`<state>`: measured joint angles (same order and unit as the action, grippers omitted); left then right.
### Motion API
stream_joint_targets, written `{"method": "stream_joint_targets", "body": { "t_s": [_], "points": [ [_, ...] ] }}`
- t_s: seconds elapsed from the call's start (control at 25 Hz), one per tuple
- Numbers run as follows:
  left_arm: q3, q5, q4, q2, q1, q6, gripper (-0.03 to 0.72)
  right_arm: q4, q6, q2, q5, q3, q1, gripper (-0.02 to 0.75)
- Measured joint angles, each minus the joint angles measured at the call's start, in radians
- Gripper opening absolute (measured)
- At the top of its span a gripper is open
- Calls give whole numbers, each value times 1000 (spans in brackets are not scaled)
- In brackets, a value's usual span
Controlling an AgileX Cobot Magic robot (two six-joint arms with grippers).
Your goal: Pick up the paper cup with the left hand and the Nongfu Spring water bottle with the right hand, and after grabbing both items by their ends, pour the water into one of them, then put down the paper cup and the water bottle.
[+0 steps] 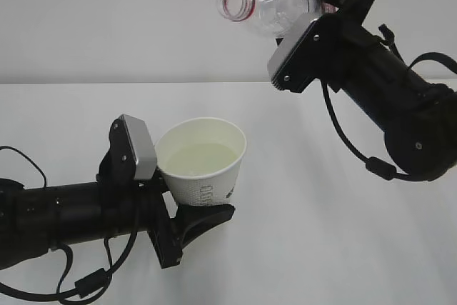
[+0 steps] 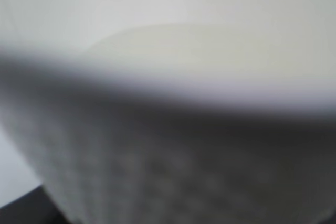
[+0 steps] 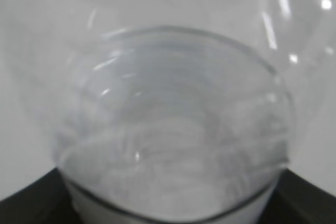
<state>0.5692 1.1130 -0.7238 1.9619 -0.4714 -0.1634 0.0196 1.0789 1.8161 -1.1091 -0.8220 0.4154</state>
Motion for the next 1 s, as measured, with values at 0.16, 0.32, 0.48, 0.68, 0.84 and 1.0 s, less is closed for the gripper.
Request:
{"method": "stream_joint_targets", "body": {
  "t_s": [0.16, 0.32, 0.48, 0.68, 0.84, 1.0],
  "points": [
    [0, 0, 0, 0, 0, 0, 510, -36, -65, 0, 0, 0, 0, 524],
    [0, 0, 0, 0, 0, 0, 510, -82, -152, 0, 0, 0, 0, 524],
    [0, 0, 0, 0, 0, 0, 510, -140, -240, 0, 0, 0, 0, 524],
    [0, 0, 6, 0, 0, 0, 510, -177, -324, 0, 0, 0, 0, 524],
    [0, 0, 20, 0, 0, 0, 510, -184, -396, 0, 0, 0, 0, 524],
    [0, 0, 33, 0, 0, 0, 510, -195, -457, 0, 3, 0, 0, 524]
  ]
}}
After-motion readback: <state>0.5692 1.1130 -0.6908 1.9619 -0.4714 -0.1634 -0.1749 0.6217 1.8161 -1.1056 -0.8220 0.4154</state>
